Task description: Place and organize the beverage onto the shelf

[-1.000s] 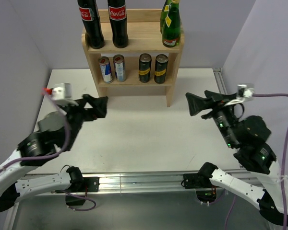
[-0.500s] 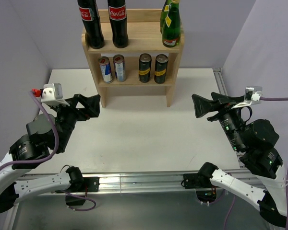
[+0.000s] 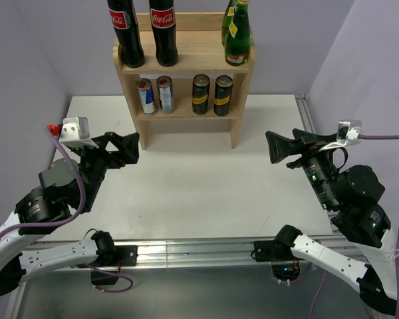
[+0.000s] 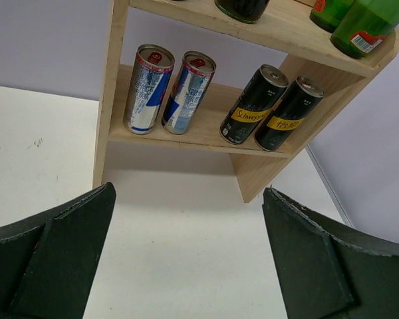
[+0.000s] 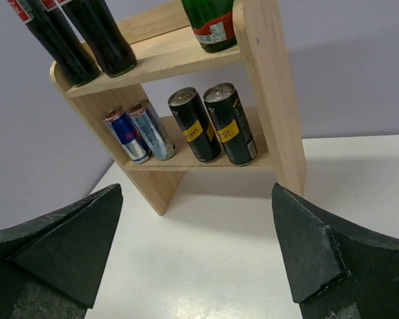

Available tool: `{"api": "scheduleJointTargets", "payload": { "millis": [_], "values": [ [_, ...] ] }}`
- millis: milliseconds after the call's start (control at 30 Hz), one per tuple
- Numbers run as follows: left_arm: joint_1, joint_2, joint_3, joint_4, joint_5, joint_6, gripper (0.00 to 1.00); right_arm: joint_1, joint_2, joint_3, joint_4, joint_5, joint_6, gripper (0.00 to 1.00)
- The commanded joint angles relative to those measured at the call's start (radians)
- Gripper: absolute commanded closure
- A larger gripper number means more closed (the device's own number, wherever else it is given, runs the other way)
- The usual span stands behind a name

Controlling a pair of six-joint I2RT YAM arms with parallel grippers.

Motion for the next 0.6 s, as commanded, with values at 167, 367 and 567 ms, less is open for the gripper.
{"api": "scheduleJointTargets", "payload": {
  "millis": [167,367,567],
  "values": [
    [-0.003,0.011,-0.002,0.045,-0.005,0.029,0.01,0.004,0.013,-0.008,0.001,0.010,-0.006,0.00],
    [-0.003,0.006,-0.007,0.056,-0.007,0.033,0.01,0.002,0.019,-0.011,-0.002,0.005,0.000,0.00],
    [-0.003,0.002,-0.027,0.054,-0.070,0.020,0.00,0.004,0.022,-0.011,-0.011,0.005,0.007,0.00]
  ]
}}
